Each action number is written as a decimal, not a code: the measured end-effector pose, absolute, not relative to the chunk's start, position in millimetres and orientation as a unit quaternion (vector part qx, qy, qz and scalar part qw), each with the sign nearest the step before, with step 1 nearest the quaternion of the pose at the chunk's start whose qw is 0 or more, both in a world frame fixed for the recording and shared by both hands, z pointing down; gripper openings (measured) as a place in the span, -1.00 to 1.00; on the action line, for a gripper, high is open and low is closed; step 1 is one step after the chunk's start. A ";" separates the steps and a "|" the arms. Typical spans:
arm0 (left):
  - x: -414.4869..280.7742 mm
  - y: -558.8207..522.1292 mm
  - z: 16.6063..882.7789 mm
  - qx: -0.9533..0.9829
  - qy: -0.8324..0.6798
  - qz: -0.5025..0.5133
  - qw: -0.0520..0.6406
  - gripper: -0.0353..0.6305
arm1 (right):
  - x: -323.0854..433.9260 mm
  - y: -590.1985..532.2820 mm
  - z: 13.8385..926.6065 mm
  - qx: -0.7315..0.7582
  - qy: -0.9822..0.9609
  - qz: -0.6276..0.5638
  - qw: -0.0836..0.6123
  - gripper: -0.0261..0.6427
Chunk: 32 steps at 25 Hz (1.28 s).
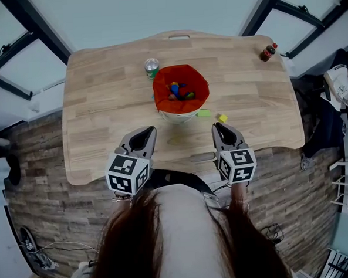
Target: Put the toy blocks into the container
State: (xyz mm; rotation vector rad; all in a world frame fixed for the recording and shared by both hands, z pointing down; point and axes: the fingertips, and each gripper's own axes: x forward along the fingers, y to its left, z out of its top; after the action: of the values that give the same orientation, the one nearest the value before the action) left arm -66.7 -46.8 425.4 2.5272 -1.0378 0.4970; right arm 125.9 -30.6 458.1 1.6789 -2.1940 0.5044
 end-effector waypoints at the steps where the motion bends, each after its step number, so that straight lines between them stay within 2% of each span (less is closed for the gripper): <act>1: -66.0 -46.0 425.0 0.895 -0.369 0.174 0.181 -0.87 | 126.0 -29.4 458.5 0.588 -0.771 0.177 0.166 -0.77; 19: -53.6 -37.0 424.1 0.891 -0.380 0.166 0.186 -0.87 | 139.1 -19.9 466.2 0.584 -0.773 0.190 0.160 -0.77; 32: -32.3 -30.3 428.3 0.887 -0.385 0.172 0.187 -0.87 | 180.5 -18.7 486.6 0.593 -0.762 0.193 0.175 -0.76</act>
State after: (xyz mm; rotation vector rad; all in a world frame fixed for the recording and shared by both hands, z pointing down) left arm -32.3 -30.3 428.3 2.4984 -1.0837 0.4844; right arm 180.5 -18.7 486.6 1.6814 -2.1589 0.5467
